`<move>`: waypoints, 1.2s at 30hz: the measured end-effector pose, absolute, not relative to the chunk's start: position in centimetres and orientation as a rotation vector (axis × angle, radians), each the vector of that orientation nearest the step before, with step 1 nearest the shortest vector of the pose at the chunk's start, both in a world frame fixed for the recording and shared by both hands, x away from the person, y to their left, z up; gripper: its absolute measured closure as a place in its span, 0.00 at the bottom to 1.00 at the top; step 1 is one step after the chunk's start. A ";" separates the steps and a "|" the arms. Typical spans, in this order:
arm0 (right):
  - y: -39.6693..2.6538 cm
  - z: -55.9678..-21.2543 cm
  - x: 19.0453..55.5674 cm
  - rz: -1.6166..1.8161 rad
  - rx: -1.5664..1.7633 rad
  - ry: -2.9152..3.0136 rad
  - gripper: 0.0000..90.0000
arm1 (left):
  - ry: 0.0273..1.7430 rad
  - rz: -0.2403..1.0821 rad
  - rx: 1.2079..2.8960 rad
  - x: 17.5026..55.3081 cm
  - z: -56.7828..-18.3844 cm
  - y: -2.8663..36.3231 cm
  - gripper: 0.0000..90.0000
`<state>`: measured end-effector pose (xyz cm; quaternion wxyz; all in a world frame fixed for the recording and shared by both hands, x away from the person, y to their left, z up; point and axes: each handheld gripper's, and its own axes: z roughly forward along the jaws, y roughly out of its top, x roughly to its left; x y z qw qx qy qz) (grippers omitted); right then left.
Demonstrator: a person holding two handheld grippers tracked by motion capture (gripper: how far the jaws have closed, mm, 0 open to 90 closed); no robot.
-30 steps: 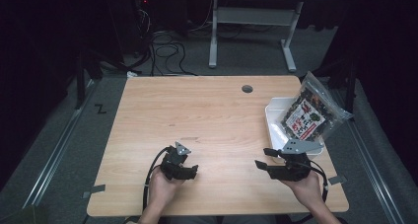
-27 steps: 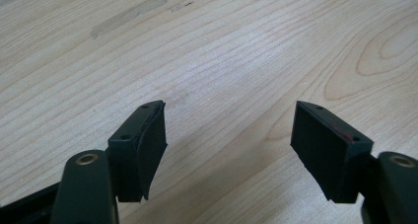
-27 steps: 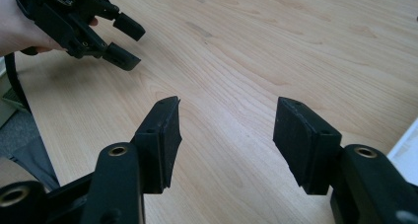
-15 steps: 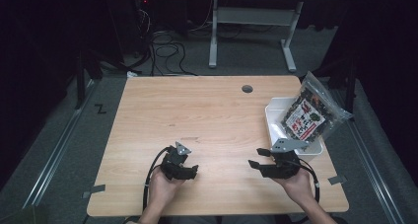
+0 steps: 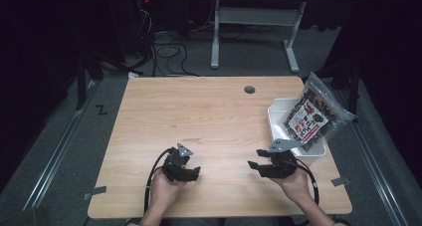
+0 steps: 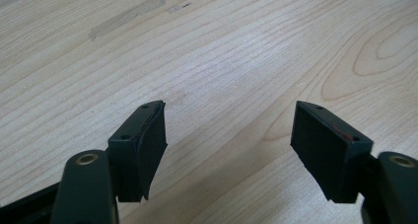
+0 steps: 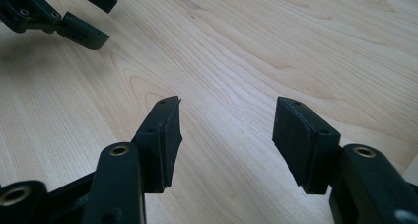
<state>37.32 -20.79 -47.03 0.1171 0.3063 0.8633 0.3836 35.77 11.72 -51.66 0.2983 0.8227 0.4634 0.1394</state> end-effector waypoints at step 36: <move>-19.5 -50.2 39.5 1.007 0.966 2.547 0.49 | 1.227 0.361 2.185 35.7 -51.7 11.7 0.33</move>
